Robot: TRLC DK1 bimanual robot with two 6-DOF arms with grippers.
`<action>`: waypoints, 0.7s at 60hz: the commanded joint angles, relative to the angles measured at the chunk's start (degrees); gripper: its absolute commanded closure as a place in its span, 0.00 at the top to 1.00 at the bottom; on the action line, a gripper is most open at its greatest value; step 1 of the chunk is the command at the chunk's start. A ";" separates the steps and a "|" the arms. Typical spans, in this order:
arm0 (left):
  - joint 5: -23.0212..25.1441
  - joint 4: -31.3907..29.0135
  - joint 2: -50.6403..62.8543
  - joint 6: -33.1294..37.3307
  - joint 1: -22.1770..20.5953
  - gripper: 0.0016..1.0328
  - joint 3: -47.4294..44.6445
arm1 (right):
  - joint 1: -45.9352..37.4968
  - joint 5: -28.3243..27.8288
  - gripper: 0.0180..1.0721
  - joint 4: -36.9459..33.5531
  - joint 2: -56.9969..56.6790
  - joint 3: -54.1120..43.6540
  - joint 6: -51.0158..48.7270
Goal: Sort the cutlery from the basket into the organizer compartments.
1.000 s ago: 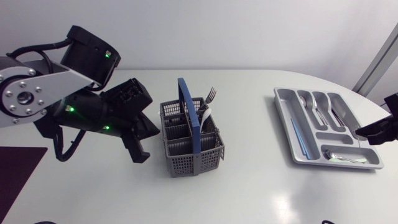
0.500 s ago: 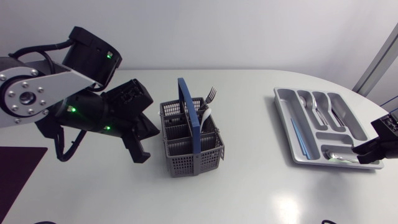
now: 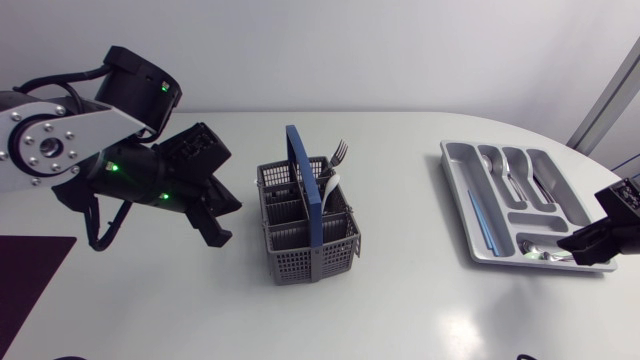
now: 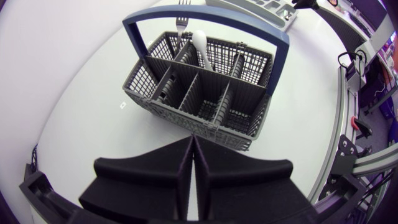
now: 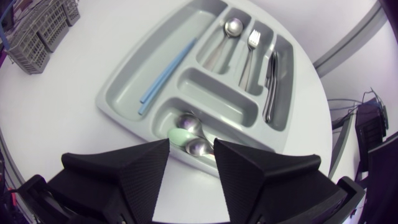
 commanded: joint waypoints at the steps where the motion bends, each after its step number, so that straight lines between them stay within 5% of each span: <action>1: -0.34 0.60 1.43 -0.83 0.78 0.03 1.43 | 5.19 -0.83 0.60 -3.23 -6.73 -1.11 3.65; 20: -0.17 0.77 0.64 -0.92 -0.01 0.03 -0.24 | 33.40 0.40 0.60 -7.19 -7.34 7.16 28.08; 42: -0.08 1.30 -0.94 -0.83 -0.01 0.03 -2.26 | 48.87 0.58 0.60 -4.90 7.69 18.93 43.73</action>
